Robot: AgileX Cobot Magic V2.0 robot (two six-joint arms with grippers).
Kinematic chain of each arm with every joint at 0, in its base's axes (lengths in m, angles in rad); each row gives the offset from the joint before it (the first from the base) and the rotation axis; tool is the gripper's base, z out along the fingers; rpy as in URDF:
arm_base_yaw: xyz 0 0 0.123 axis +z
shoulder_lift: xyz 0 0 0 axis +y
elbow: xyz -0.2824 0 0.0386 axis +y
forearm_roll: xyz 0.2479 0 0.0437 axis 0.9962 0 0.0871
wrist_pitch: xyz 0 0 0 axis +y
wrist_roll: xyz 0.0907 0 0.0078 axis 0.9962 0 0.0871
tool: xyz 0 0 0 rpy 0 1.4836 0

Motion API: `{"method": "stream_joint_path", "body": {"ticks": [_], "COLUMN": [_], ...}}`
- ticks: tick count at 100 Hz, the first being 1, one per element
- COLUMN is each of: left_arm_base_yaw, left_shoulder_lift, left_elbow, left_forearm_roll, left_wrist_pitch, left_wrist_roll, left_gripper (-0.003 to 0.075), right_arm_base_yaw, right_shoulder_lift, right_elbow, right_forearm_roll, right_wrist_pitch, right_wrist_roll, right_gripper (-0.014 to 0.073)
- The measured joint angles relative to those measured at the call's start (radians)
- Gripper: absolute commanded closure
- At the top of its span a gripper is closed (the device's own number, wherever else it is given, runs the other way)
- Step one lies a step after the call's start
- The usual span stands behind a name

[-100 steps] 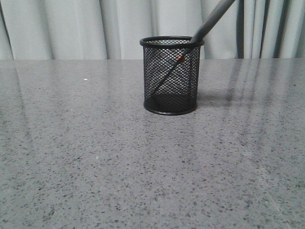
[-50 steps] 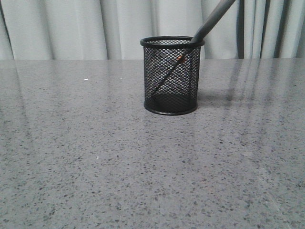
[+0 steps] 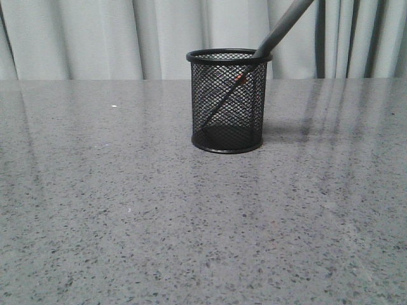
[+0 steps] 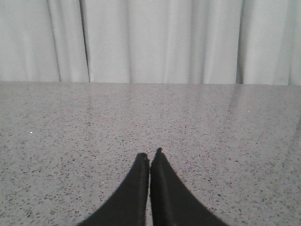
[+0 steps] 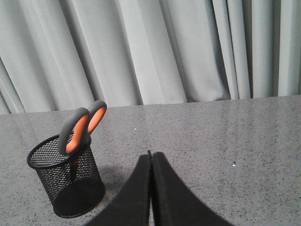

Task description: Put scissors into bucket

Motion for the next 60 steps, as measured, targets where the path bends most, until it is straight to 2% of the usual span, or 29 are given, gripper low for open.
{"method": "stream_joint_path", "body": {"ticks": [60], "left_arm_base_yaw": [0.0], "left_shoulder_lift": [0.0], "left_elbow": [0.0], "left_forearm_roll": [-0.035], "left_wrist_pitch": [0.002], "left_wrist_roll": [-0.002], "left_gripper": [0.0741], "right_arm_base_yaw": [0.0], "right_shoulder_lift": [0.0], "right_elbow": [0.0], "right_forearm_roll": [0.0], "right_wrist_pitch": [0.0], "right_wrist_roll": [0.0], "right_gripper": [0.0648]}}
